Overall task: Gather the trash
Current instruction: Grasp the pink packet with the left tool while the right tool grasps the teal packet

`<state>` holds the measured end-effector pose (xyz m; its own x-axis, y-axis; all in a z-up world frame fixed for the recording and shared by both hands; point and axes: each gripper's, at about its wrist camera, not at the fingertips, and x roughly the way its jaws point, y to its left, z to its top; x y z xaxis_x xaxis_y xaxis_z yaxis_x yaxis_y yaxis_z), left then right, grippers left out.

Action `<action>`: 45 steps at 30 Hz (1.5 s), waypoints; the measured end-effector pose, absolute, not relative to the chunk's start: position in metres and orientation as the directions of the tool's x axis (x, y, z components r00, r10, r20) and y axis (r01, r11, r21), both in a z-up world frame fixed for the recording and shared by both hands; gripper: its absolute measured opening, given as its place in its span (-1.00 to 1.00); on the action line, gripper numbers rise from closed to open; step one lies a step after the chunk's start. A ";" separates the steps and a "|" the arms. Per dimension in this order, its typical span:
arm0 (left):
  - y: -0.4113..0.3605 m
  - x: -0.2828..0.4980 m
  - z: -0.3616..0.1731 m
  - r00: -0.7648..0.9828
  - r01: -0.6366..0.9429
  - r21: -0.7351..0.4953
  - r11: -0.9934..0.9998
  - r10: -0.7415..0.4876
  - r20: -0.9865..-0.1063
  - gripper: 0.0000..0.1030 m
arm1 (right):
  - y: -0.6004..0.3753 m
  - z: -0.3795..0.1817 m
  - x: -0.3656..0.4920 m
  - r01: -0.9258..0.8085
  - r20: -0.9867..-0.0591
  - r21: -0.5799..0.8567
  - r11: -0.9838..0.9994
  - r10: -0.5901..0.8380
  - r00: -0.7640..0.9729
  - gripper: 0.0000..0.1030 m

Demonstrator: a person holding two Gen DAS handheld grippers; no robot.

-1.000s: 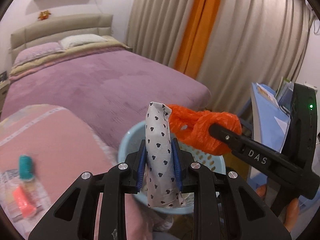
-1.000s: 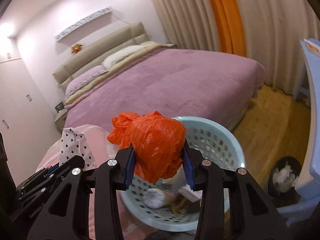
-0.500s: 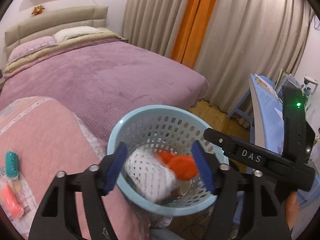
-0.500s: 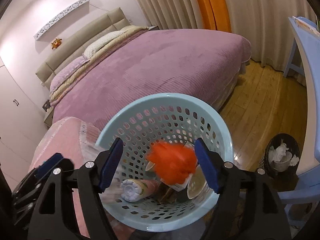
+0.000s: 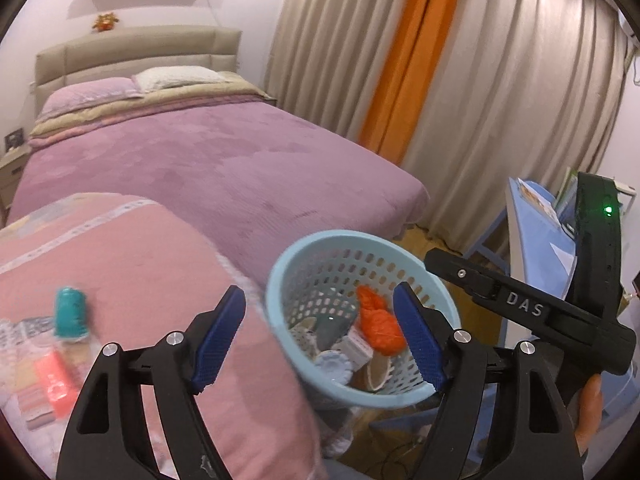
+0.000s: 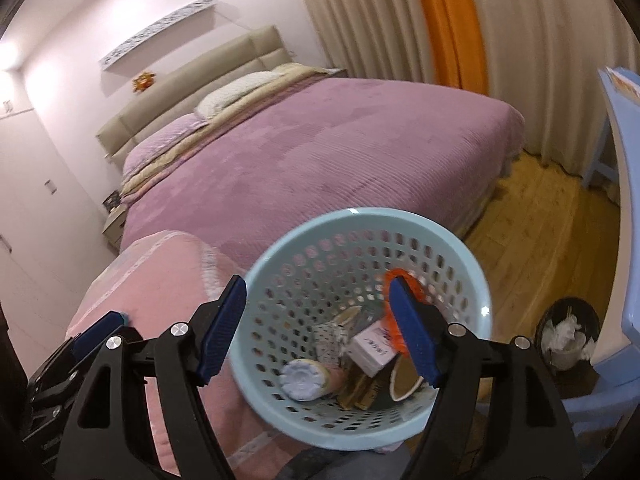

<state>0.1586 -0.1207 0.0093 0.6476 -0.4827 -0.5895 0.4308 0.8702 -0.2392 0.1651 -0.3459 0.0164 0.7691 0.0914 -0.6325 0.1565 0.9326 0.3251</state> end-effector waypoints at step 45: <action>0.087 0.161 -0.064 0.648 -0.093 -0.104 0.990 -0.019 -0.762 -0.15 | -0.084 0.004 0.219 -0.322 -0.665 0.143 0.936 0.332 0.669 0.36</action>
<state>0.1609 0.0870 -0.0641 0.6478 -0.0192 -0.7615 -0.0935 0.9901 -0.1045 0.2193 -0.0840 0.0038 0.6688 0.3318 -0.6653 -0.3217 0.9359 0.1433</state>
